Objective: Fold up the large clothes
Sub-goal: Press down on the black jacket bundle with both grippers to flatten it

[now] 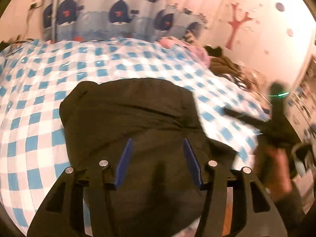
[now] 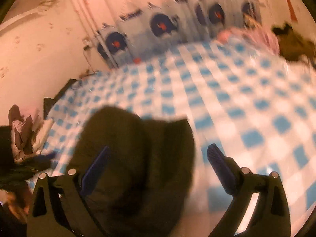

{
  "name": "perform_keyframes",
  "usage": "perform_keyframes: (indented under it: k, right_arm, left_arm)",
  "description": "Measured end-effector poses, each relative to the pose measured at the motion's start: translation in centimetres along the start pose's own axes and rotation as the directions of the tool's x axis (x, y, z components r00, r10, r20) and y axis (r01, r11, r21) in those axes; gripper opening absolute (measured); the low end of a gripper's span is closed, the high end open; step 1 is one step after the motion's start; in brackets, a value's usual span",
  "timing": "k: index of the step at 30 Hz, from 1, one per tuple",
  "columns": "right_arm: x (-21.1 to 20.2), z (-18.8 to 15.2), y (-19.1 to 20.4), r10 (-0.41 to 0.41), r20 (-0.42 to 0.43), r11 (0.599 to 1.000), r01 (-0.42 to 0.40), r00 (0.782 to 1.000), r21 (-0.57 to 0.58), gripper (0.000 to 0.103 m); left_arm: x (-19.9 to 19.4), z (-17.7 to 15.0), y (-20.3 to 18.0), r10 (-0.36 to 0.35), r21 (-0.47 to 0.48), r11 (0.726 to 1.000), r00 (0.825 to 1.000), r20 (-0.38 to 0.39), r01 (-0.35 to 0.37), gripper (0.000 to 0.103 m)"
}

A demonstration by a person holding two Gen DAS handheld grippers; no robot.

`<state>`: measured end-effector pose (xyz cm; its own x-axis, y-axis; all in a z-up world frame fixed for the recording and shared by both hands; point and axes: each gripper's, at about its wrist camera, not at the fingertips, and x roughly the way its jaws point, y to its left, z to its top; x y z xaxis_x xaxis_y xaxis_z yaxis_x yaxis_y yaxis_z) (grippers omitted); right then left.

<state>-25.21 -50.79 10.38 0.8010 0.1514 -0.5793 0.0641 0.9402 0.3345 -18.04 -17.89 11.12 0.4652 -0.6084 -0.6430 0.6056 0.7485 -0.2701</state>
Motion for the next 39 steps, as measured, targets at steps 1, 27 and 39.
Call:
perform_keyframes:
  k: [1, 27, 39]
  right_arm:
    - [0.4, 0.9, 1.3, 0.01, -0.007, 1.0, -0.01, 1.0, -0.022, 0.095]
    - [14.5, -9.4, -6.0, -0.019, -0.241, 0.973, 0.074, 0.97, 0.218, 0.098]
    - [9.1, -11.6, -1.3, -0.081, -0.281, 0.996, 0.088, 0.956, 0.011, 0.097]
  left_arm:
    - [1.5, 0.2, 0.6, -0.009, -0.019, 1.0, 1.0, -0.029, 0.008, 0.051]
    - [11.8, -2.4, 2.0, 0.067, -0.043, 0.996, 0.982, -0.176, -0.075, 0.065]
    - [6.8, -4.5, 3.0, 0.07, -0.075, 0.994, 0.983, -0.172, -0.084, 0.065]
